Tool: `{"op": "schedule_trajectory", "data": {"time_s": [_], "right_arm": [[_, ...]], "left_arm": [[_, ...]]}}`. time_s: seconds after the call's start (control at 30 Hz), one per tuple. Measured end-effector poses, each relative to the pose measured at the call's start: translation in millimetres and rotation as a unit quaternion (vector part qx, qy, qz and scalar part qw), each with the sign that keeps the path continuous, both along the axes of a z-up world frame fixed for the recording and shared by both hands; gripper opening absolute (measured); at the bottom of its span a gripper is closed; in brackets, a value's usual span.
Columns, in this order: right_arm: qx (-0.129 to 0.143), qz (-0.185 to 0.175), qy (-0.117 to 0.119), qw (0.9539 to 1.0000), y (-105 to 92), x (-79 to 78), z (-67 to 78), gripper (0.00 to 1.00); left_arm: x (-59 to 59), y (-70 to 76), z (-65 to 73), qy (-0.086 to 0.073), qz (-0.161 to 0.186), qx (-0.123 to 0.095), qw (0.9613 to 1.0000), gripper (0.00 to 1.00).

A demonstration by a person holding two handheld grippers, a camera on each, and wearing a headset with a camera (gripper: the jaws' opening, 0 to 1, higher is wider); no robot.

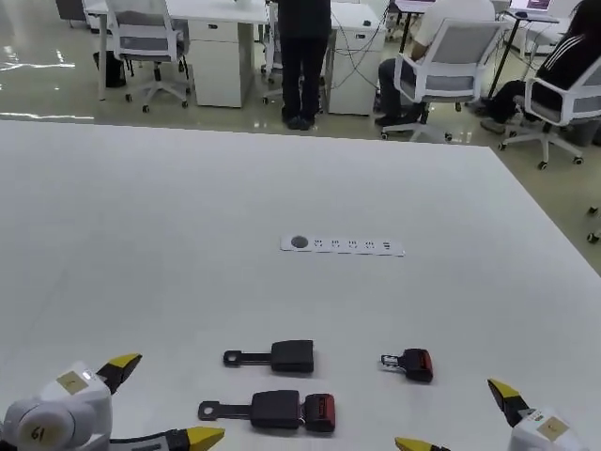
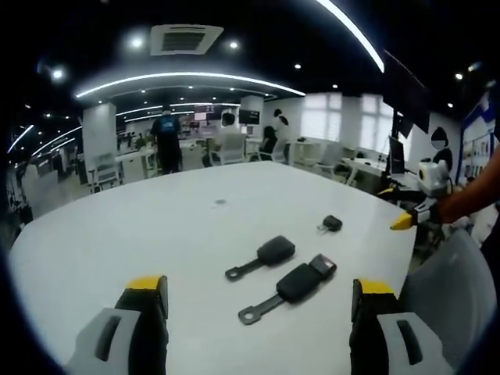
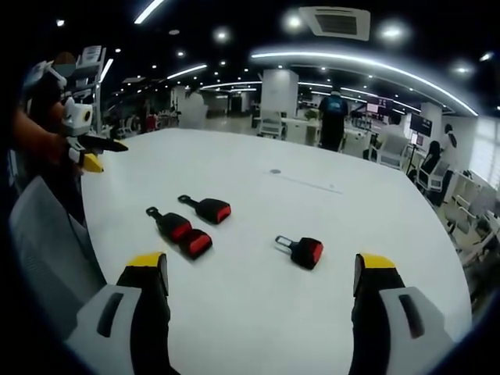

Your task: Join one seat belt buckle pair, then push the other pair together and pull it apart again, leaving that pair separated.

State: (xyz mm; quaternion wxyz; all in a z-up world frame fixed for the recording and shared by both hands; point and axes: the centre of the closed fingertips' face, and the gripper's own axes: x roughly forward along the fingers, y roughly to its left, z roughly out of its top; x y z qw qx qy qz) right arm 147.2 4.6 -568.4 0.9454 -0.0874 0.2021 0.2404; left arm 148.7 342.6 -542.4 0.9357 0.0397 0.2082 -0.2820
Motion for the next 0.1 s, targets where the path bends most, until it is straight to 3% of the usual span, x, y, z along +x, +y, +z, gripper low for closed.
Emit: {"op": "schedule_trajectory", "data": {"time_s": [0.1], "right_arm": [[0.001,0.002,0.001,1.0000,-4.7,-2.2,-1.0,1.00]], "left_arm": [[-0.3,3.3,1.0,-0.003,0.003,0.002,1.0000,1.00]]}}
